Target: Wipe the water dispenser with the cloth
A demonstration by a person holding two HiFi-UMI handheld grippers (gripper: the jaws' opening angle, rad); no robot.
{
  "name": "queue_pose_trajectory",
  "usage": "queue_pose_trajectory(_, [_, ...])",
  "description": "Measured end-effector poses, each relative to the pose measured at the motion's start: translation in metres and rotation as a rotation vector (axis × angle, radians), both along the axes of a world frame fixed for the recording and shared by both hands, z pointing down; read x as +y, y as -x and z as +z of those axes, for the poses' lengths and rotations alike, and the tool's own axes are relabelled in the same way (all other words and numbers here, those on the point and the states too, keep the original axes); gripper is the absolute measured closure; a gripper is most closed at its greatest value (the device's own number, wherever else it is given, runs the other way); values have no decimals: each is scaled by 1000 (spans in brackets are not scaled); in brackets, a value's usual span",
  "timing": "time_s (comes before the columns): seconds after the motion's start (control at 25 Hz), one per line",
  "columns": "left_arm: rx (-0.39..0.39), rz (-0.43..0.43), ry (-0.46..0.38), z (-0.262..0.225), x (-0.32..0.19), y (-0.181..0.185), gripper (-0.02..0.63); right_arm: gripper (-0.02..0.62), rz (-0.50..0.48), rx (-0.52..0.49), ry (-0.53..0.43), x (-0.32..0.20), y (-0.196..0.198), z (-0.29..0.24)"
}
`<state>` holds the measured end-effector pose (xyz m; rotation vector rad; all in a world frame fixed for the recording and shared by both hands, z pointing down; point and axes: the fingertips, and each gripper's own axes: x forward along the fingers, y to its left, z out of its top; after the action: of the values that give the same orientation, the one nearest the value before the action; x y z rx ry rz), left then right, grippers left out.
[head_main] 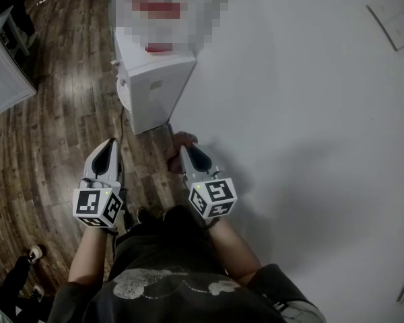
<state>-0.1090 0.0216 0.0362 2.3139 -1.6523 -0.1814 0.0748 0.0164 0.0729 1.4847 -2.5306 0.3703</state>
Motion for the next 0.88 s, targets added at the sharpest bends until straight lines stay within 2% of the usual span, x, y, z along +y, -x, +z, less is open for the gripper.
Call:
queue_pose_trajectory(0.08, [2,-2,3,3,-8,4,588,554,20,-4,-6,-12,-1,0])
queue_pose_trajectory(0.24, [-13,-23,10,11,-26,10,588,552,-4,13,-32,-36,5,2])
queue_pose_trajectory(0.56, [-10,-64,13,41,-74,10,588,552,28,1,-6,-105,-6,44])
queue_pose_trajectory(0.72, [-25,-111,-5,59,-106,10,588,552,26,36,-71,-153,-15,68])
queue_pose_trajectory(0.88, [-15,-137,2,81,-140,5,588,552,67,47,-148,-196,-31,80])
